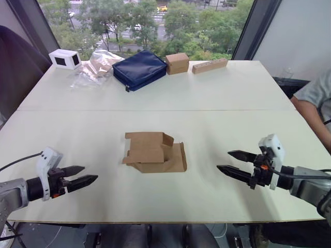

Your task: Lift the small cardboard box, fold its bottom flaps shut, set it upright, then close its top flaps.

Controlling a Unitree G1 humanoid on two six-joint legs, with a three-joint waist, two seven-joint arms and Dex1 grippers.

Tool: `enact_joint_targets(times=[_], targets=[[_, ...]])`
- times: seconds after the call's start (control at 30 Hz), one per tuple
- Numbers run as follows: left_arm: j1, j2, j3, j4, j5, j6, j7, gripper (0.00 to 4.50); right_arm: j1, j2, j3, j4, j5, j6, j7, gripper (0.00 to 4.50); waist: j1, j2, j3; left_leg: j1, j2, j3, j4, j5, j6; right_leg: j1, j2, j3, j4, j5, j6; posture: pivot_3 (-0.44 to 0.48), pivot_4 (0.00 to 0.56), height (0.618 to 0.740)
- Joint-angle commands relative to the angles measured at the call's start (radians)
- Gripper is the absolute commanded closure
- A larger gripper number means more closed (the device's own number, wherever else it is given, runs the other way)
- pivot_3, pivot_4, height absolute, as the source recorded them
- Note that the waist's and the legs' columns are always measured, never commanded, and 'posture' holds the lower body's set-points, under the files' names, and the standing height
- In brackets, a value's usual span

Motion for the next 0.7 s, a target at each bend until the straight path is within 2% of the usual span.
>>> enact_joint_targets(times=[0.03,0.1,0.53,0.7], targets=[[0.007,0.004,0.024,-0.01,0.009,-0.03,-0.004,0.0,-0.006,0.003,-0.005,-0.023,-0.002,-0.001,0.006,0.01,0.0,0.0,0.0,0.0,0.0,0.0,0.0,0.0,0.0,0.0,0.0,0.0,0.0,0.0,0.0,0.0,0.15,0.74],[0.01,0.005,0.007,-0.013,0.042,-0.055,0.01,0.0,-0.006,0.004,-0.005,-0.024,-0.006,-0.002,0.006,0.01,0.0,0.0,0.0,0.0,0.0,0.0,0.0,0.0,0.0,0.0,0.0,0.0,0.0,0.0,0.0,0.0,0.15,0.74],[-0.02,0.006,0.013,0.004,0.015,-0.032,-0.006,0.0,-0.018,0.015,0.002,-0.033,-0.006,0.0,-0.004,0.01,0.0,0.0,0.0,0.0,0.0,0.0,0.0,0.0,0.0,0.0,0.0,0.0,0.0,0.0,0.0,0.0,0.15,0.74],[-0.07,0.012,-0.004,0.003,0.037,-0.013,0.041,0.0,-0.025,0.013,0.01,-0.005,-0.038,-0.016,0.008,0.01,0.002,0.0,0.0,0.0,0.0,0.0,0.0,0.0,0.0,0.0,0.0,0.0,0.0,0.0,0.0,0.0,0.15,0.74]])
